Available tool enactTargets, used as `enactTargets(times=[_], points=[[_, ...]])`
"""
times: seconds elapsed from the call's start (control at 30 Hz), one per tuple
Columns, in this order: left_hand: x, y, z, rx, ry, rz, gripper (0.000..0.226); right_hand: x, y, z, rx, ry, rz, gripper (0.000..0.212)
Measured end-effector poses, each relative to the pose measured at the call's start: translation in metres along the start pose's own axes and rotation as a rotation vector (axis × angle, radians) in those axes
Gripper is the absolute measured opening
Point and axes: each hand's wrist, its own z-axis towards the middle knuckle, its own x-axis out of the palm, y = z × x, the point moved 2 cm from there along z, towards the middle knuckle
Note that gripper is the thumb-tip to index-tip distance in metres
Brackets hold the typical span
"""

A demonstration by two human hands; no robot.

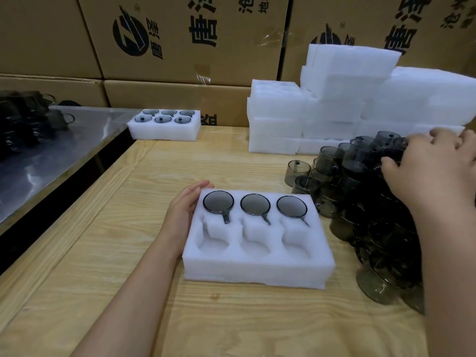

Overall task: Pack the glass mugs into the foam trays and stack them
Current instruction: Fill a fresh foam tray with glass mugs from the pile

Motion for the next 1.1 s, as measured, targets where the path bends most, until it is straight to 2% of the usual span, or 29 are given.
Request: enactTargets(times=[0.13, 0.4, 0.53, 0.63, 0.8, 0.87, 0.97, 1.07, 1.1], points=[[-0.002, 0.002, 0.004, -0.002, -0.002, -0.001, 0.024, 0.012, -0.006, 0.011, 0.006, 0.186, -0.194, 0.036], [-0.004, 0.003, 0.005, 0.003, -0.004, -0.005, 0.021, 0.029, -0.005, 0.023, -0.003, 0.129, -0.226, 0.008], [-0.002, 0.002, 0.004, 0.006, 0.005, -0.016, 0.022, 0.029, -0.010, 0.025, 0.007, 0.089, -0.166, 0.015], [0.000, 0.001, 0.003, 0.014, 0.016, -0.022, 0.024, 0.023, -0.010, 0.024, -0.017, 0.049, -0.034, 0.015], [0.000, 0.000, 0.001, 0.015, 0.045, -0.029, 0.025, -0.010, 0.023, -0.005, -0.205, -0.181, 0.253, 0.012], [-0.001, -0.001, 0.000, 0.012, 0.073, -0.029, 0.027, -0.015, 0.049, -0.027, -0.293, -0.114, 0.497, 0.011], [-0.001, -0.002, -0.004, 0.039, 0.108, 0.026, 0.035, -0.002, 0.090, -0.053, -0.400, 0.119, 0.763, 0.008], [0.001, -0.005, -0.009, 0.112, 0.165, 0.061, 0.038, 0.018, 0.123, -0.069, -0.475, 0.356, 0.826, 0.008], [0.002, -0.006, -0.011, 0.128, 0.177, 0.062, 0.048, 0.023, 0.131, -0.071, -0.496, 0.385, 0.823, 0.010]])
